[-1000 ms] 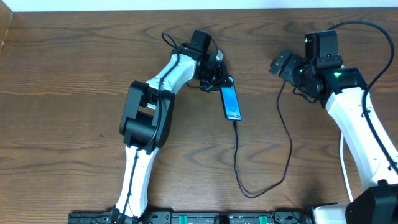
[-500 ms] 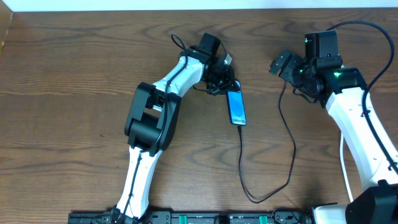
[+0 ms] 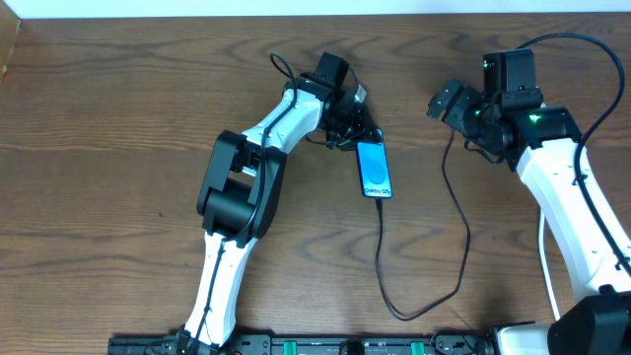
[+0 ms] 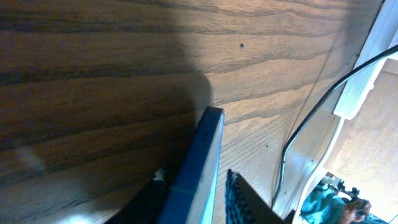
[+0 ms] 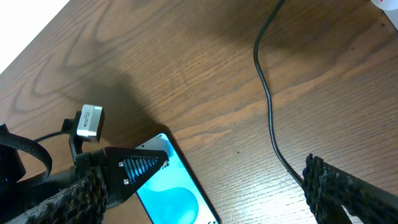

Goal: Plug charger to phone and switch on socket
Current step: 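Open the left gripper and lift it off the phone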

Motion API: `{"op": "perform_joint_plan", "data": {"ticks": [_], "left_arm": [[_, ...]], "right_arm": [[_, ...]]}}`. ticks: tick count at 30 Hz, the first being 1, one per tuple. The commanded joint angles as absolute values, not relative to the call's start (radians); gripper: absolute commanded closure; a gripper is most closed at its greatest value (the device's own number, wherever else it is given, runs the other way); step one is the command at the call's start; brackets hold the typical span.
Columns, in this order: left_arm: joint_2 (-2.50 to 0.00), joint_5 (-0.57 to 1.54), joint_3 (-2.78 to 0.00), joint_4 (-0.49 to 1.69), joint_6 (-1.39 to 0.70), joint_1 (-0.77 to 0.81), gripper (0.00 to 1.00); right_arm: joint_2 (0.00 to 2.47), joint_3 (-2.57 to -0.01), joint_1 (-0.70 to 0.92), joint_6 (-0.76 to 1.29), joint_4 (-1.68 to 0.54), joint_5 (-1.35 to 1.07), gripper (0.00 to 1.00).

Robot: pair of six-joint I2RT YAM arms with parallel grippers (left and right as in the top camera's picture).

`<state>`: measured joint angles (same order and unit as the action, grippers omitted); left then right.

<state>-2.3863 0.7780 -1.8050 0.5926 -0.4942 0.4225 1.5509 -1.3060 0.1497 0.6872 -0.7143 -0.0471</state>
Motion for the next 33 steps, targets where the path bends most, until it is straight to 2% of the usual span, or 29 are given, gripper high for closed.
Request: {"op": "perform_joint_plan", "data": {"ticks": [1,5,6,9,10,15,21,23,33], "left_arm": [[-2.396,0.773,-1.802,0.594,-0.484,0.421,0.65],[-2.396,0.764,-1.802,0.594,-0.484,0.421,0.62],[-2.396,0.757,-1.802,0.594,-0.484,0.421,0.58],[-2.396,0.71,-1.802,0.607,-0.484,0.421,0.38],[-2.396,0.69,-1.802,0.615,-0.484,0.421,0.35],[-2.396,0.606,-1.802,0.65,-0.484,0.421,0.3],[-2.396,0.503,-1.802,0.677,-0.484,0.421,0.29],[-2.396,0.471,-1.802,0.68,-0.484,0.421,0.25],[-2.395,0.319,-1.802,0.676,-0.483,0.407,0.21]], "right_arm": [[1.535,-1.309,0.149,0.671,-0.715,-0.028,0.01],[1.535,-1.309,0.149,0.671,-0.715,-0.028,0.01],[1.535,-1.309,0.149,0.671,-0.715,-0.028,0.01],[1.535,-1.309,0.149,0.671,-0.716,-0.028,0.01],[1.535,-1.309,0.149,0.671,-0.716,-0.028,0.01],[1.535,-1.309,0.149,0.664,-0.715,-0.028,0.01],[1.535,-1.309,0.149,0.664,-0.716,-0.028,0.01],[1.535,-1.309,0.149,0.664,-0.717,-0.028,0.01],[1.535,-1.309,0.149,0.656,-0.718,-0.024,0.01]]}}
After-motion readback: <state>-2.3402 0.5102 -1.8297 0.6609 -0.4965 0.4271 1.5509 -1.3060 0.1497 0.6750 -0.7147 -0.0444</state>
